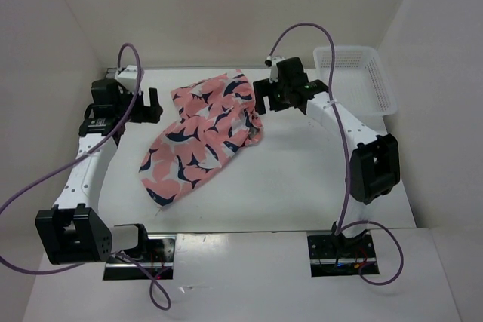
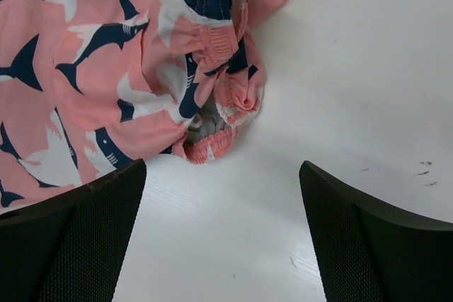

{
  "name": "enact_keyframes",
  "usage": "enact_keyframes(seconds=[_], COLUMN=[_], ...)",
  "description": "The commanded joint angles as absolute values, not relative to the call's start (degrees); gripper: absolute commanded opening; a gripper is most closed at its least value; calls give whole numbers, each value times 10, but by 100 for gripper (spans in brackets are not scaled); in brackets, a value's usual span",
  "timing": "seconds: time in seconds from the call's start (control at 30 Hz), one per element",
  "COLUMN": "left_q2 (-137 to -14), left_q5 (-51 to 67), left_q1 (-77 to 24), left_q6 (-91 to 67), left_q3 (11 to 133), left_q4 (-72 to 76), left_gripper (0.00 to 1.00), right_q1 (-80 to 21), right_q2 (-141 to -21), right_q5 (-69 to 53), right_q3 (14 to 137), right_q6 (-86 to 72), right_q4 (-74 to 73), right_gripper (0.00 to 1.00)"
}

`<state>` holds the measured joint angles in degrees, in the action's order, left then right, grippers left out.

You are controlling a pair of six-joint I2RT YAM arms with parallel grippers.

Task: Fold and stack the shorts
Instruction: Move the shorts to the center of the board

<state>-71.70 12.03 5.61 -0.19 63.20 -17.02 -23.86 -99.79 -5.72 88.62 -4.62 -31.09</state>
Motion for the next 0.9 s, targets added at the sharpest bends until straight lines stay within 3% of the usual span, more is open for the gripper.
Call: enact_keyframes(seconds=[0.0,0.13,0.2,0.3,0.4,0.53,0.77,0.87], left_q2=[-708,-699,-689,-676,-671,-686,-727,-750], left_q5=[183,149,87,34,11,-45,-104,-162], left_q1=[33,-47,-102,-155,-197,-289,-295,-295], left_q6=[0,0,0,0,0,0,0,0], left_q3=[635,613,584,530,503,448,401,364], left_q4=[-258,-387,-434,-459,-466,-466,-465,-392], left_gripper=[99,99,99,99,99,99,99,98], right_q1=[-239,-239,-239,-239,-239,-239,-239,-239], right_q2=[-936,-976,-994,-1033,-1078,-1134,-1176,-1192], right_q5=[-52,-74,-86,-126,-151,-159,-152,-165], right_q3=[892,872,867,861,889,945,979,984], right_q6=[-30,-3,-3,-19,-47,-66,-73,-85], right_q4=[-252,-247,-247,-236,-229,-223,-218,-213], right_gripper=[93,78,60,49,49,60,68,68])
